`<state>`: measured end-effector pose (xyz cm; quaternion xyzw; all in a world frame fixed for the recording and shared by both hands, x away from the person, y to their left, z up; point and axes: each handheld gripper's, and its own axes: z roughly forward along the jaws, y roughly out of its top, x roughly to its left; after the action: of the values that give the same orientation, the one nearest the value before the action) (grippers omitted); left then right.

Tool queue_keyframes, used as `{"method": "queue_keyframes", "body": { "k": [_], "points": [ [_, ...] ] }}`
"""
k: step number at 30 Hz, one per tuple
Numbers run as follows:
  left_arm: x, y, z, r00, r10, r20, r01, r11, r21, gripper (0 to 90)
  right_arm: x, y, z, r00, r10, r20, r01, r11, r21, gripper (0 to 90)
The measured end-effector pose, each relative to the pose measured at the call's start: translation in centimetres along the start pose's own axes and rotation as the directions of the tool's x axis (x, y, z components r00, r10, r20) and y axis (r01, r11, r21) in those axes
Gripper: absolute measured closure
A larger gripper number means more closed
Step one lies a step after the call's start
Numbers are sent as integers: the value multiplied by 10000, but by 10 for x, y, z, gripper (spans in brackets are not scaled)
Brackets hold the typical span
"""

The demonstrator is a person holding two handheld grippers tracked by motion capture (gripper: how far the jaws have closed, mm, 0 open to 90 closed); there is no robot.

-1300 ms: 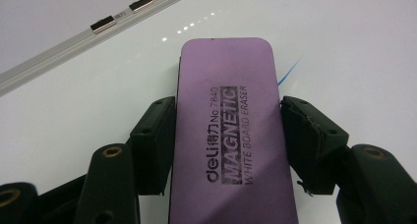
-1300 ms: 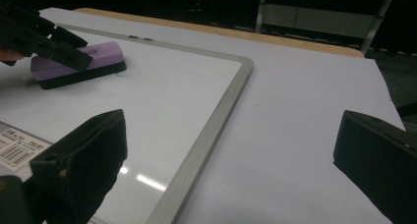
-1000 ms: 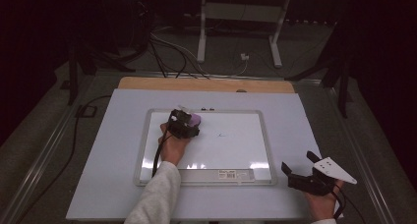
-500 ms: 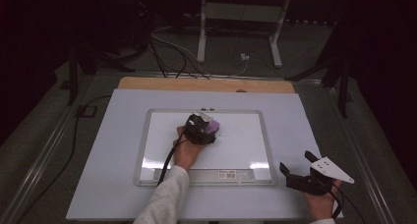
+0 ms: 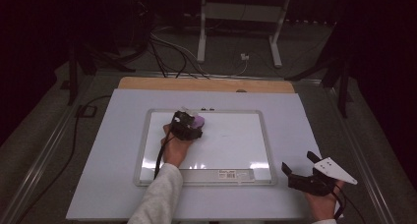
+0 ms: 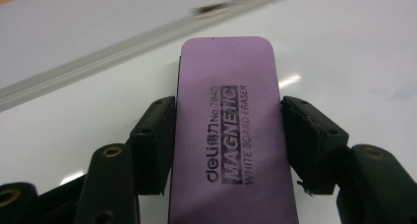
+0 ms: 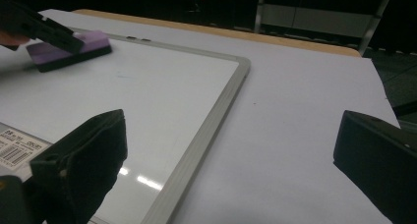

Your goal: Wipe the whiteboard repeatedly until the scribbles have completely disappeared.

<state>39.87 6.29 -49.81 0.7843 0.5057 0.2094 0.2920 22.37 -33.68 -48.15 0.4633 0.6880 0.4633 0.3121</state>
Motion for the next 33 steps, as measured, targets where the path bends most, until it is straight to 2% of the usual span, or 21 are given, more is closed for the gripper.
{"method": "queue_keyframes", "body": {
  "k": [2,4,8,12,15,19,21,23,24,26,27,28,31,33],
  "points": [
    [6,-1,0,9998,-152,-145,152,9999,23,419,1,0,0,10000,-37,-17,37,10000,26,0],
    [4,1,1,9996,-167,-233,168,9999,35,419,2,0,1,10000,-74,-33,74,10000,12,0],
    [-1,5,4,9999,-83,-78,84,9999,74,418,2,0,1,10000,-82,-39,82,10000,14,0],
    [-15,10,7,9997,157,204,-159,9998,85,419,2,0,1,10000,-86,-31,86,10000,14,0],
    [-31,11,8,9966,625,537,-628,9980,39,419,2,0,1,9999,-99,-46,99,9999,27,0],
    [-55,9,5,9854,1378,1005,-1379,9904,-55,417,2,0,1,10000,-54,-41,54,10000,9,0],
    [-66,7,2,9765,1673,1360,-1675,9858,-103,417,2,0,1,10000,-64,-43,64,10000,7,0],
    [-75,4,-1,9638,2071,1679,-2067,9782,-200,417,2,1,0,10000,-83,-50,83,10000,7,0],
    [-78,2,-4,9582,2245,1773,-2245,9743,-203,417,2,1,0,9999,-89,-47,89,10000,-3,0],
    [-76,-1,-6,9553,2307,1846,-2297,9729,-270,417,2,1,0,10000,-72,-33,72,10000,-11,0],
    [-73,-2,-6,9559,2292,1835,-2281,9733,-273,417,1,1,0,10000,-58,-25,58,10000,-15,0],
    [-69,-2,-6,9600,2189,1748,-2183,9756,-230,417,1,1,-1,10000,-32,-15,32,10000,-20,0],
    [-50,0,-5,9790,1642,1206,-1656,9862,15,418,0,0,-2,10000,1,11,-1,10000,-58,0],
    [-36,2,-3,9891,1212,836,-1228,9923,137,418,0,0,-2,10000,8,15,-7,10000,-38,0]
  ]
}}
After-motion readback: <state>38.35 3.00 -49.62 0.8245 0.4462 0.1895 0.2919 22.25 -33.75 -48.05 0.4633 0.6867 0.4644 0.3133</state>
